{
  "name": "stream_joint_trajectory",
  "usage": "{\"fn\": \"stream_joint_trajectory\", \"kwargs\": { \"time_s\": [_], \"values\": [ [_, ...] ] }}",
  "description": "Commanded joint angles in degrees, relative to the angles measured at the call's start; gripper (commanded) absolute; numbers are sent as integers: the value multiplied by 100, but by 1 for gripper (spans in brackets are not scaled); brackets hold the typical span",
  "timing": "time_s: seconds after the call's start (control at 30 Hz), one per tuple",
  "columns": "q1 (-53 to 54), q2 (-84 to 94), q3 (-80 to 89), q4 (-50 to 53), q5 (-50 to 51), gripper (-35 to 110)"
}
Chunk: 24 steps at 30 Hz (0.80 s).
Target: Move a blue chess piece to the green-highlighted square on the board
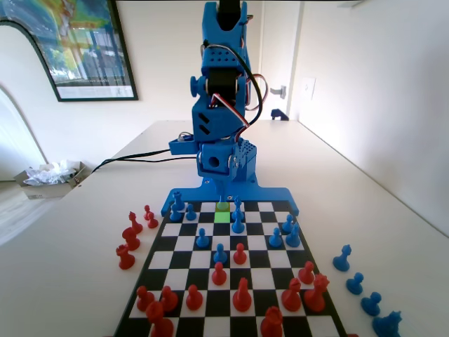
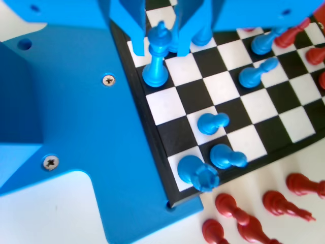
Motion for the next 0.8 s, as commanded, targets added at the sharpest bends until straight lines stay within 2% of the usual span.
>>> {"fn": "stream_joint_trajectory", "kwargs": {
  "time_s": [0.0,0.4,0.77],
  "values": [
    [62,9,35,18,-923,8],
    [44,18,79,26,-958,1],
    [-237,18,-1055,1679,-404,1]
  ]
}}
